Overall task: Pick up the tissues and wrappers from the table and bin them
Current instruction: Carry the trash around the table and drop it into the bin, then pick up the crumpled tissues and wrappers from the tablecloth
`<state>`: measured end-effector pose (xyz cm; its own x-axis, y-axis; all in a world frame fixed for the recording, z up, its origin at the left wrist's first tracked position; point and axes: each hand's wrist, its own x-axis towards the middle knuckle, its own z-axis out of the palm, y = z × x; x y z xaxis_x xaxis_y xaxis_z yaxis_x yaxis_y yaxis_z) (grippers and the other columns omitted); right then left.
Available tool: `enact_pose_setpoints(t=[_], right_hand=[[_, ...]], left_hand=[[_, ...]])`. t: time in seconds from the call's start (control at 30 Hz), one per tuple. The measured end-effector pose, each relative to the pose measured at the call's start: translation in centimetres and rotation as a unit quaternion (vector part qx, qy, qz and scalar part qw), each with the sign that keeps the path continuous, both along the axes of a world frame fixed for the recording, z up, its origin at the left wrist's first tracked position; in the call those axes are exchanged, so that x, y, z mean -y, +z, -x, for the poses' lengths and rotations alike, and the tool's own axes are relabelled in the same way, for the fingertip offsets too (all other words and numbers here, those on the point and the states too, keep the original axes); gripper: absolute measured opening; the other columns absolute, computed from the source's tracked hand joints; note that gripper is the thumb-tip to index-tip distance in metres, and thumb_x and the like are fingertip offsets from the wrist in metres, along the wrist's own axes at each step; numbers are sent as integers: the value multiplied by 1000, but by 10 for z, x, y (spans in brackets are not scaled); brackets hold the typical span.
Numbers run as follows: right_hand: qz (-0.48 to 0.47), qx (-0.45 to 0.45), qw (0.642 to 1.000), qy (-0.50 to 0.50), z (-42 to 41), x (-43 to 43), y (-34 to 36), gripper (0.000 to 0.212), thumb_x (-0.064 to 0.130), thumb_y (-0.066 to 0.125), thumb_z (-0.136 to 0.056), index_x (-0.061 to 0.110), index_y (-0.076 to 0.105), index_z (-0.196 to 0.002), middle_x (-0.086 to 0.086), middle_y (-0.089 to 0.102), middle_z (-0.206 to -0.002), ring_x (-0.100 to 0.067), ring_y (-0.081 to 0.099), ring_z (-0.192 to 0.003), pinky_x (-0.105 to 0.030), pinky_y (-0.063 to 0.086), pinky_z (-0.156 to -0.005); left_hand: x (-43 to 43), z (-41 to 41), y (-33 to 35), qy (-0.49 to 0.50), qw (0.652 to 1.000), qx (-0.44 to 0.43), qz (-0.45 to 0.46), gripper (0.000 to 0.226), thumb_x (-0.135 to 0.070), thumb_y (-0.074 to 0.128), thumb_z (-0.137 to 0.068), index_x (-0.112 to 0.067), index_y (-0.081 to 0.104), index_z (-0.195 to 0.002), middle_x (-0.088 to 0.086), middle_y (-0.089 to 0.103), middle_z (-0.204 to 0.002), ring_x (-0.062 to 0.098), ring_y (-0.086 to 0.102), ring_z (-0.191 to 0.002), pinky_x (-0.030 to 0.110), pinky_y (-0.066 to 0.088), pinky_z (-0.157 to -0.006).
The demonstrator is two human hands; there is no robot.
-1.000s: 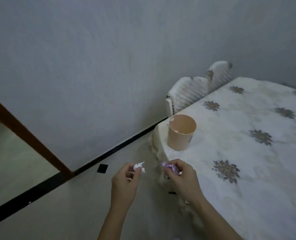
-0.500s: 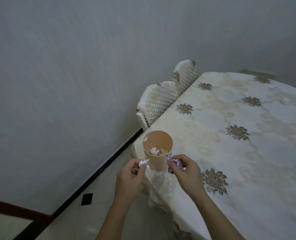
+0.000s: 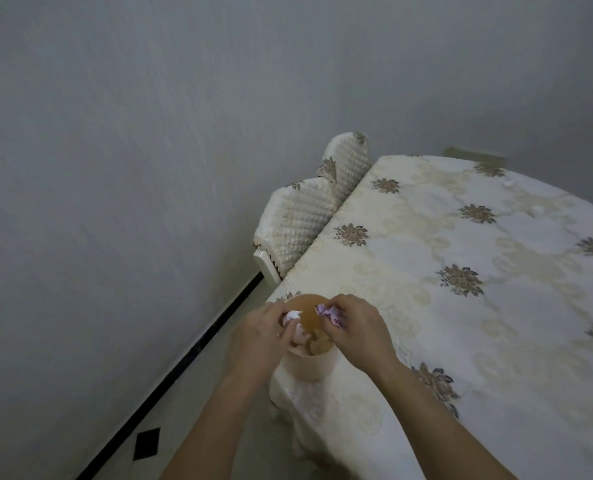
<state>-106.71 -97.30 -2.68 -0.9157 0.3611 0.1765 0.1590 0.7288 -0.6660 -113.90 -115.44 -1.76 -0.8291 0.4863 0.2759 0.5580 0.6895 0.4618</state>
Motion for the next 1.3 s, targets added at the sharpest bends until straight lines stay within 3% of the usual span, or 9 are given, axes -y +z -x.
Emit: enact_pose_setpoints(t=[0.13,0.2,0.3,0.4,0.53,0.67,0.9,1.07,1.3], right_hand=[[-70,27,997,4,23,9,-3,18,39,61,-87,22,64,-91,6,60,-85,-16,54,-83,-34,48,-62],[-90,38,995,5,29,12,-5,24,45,58,-86,23,64,-92,6,61,-85,-18,54,-85,-32,47,-61],[-100,112,988,42,33,11,-1,61,63,39,-72,26,63,-114,3,62,-101,-21,54,-99,-35,49,-74],[-139,188,969,85,33,8,3,88,72,29,-63,31,44,-138,2,52,-129,-22,45,-120,-37,44,-92],[-149,165,971,83,36,8,5,82,68,33,-69,29,40,-142,1,47,-140,-22,41,-129,-38,41,-99],[-176,123,975,57,37,7,3,61,50,52,-81,25,49,-137,2,54,-133,-21,46,-126,-38,44,-98],[-219,42,974,24,38,3,26,49,45,51,-78,22,64,-119,1,67,-111,-22,62,-106,-38,52,-83],[-257,21,966,-1,39,-13,56,47,44,59,-81,23,62,-122,1,66,-115,-21,60,-108,-38,52,-85],[-275,27,959,-67,10,-47,86,48,47,54,-83,25,60,-125,3,65,-118,-22,58,-113,-38,50,-89]], left_hand=[[-5,24,-8,-28,998,-39,40,12,-35,64,-87,-24,62,-86,-9,61,-77,15,57,-69,24,32,-53],[-7,34,-11,-41,998,-8,47,17,-38,62,-88,-23,63,-96,-7,62,-85,17,59,-78,27,40,-58],[-6,44,-16,-68,988,63,121,48,-51,54,-92,-29,47,-134,-6,59,-114,18,52,-105,34,48,-81],[-1,49,-18,-72,979,39,189,62,-58,46,-92,-32,31,-146,-6,50,-135,18,43,-124,35,41,-92],[0,53,-19,-73,984,3,163,57,-59,45,-92,-35,38,-143,-9,48,-140,15,40,-131,37,37,-97],[-2,53,-19,-69,988,-33,134,53,-61,48,-85,-34,52,-130,-10,60,-126,14,52,-119,37,43,-92],[-4,59,8,-60,987,-98,112,49,-60,49,-84,-30,60,-122,-10,65,-116,14,59,-109,38,47,-89],[-13,62,43,-56,984,-134,106,50,-60,43,-84,-30,61,-119,-11,66,-116,14,59,-108,37,48,-89],[-54,51,76,-94,980,-148,90,51,-62,46,-83,-30,60,-121,-9,66,-117,16,60,-107,39,49,-89]])
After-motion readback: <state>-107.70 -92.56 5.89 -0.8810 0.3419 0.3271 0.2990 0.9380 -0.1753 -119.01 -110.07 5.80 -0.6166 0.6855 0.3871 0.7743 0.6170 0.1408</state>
